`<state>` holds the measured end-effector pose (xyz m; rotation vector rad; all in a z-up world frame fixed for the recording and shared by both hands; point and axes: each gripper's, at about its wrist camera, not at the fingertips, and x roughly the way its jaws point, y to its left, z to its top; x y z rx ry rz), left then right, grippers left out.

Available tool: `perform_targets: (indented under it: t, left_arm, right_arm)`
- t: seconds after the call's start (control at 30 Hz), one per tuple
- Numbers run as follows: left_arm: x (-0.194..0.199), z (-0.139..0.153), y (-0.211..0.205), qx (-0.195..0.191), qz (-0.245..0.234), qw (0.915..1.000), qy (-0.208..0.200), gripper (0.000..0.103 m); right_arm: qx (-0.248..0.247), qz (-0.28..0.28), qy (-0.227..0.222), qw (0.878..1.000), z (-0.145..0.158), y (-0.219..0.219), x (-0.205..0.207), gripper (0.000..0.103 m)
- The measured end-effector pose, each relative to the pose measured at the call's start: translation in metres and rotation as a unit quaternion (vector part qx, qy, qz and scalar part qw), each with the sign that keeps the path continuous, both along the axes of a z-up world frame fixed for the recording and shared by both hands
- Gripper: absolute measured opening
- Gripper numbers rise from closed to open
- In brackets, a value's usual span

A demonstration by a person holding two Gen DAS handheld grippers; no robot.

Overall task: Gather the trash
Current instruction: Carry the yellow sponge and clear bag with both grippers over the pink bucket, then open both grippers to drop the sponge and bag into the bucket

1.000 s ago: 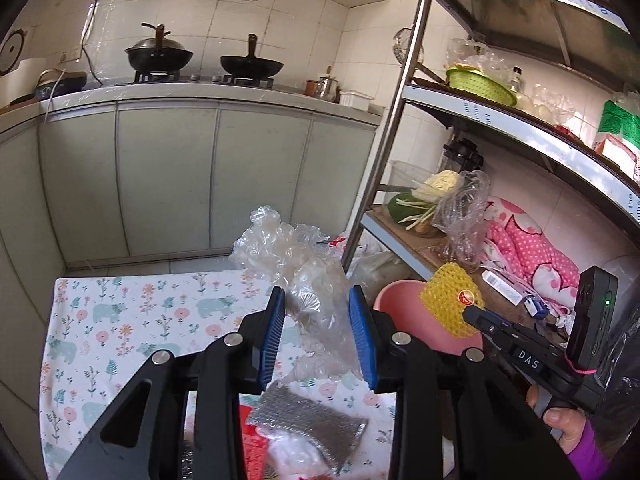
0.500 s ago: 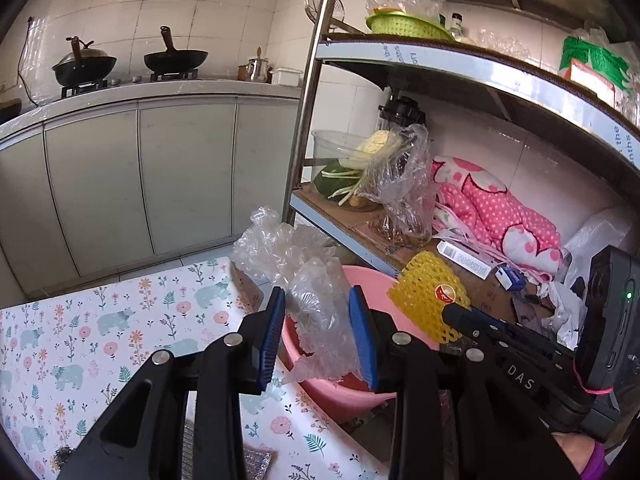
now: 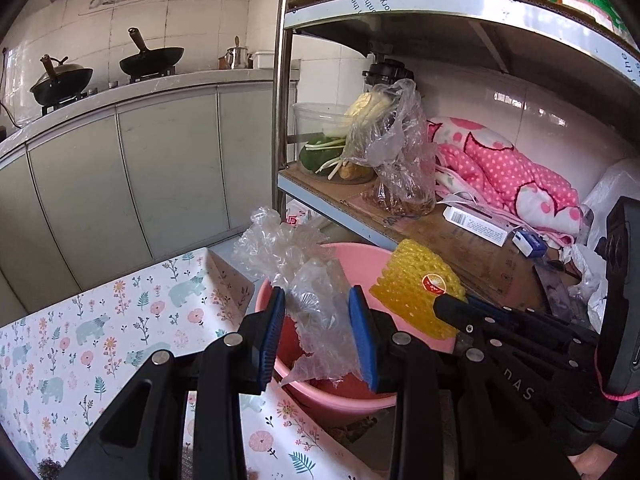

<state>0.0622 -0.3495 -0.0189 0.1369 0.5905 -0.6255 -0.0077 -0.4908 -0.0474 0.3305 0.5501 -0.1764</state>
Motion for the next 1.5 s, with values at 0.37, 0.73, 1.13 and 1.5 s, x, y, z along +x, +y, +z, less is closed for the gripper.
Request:
perform_targets:
  t: [0.37,0.73,1.13,1.5]
  left_arm:
    - [0.019,-0.016,-0.013,0.006,0.002,0.9997,0.023,0.033]
    - [0.028,-0.022,-0.022,0.009,0.005,0.9995,0.031,0.033]
    - [0.048,-0.034,-0.018,-0.006,0.011,0.9973,0.073,0.038]
    - [0.048,-0.027,-0.017,-0.018,0.002,0.9959,0.088,0.044]
  right_arm:
    - [0.004,0.001,0.034,0.999,-0.025,-0.005,0.022,0.011]
    - [0.005,-0.002,0.048,0.999,-0.035,-0.009,0.031,0.011]
    - [-0.004,-0.003,0.059,0.998,-0.046,-0.008,0.045,0.011]
    - [0.005,-0.011,0.075,0.997,-0.053,-0.015,0.047,0.031]
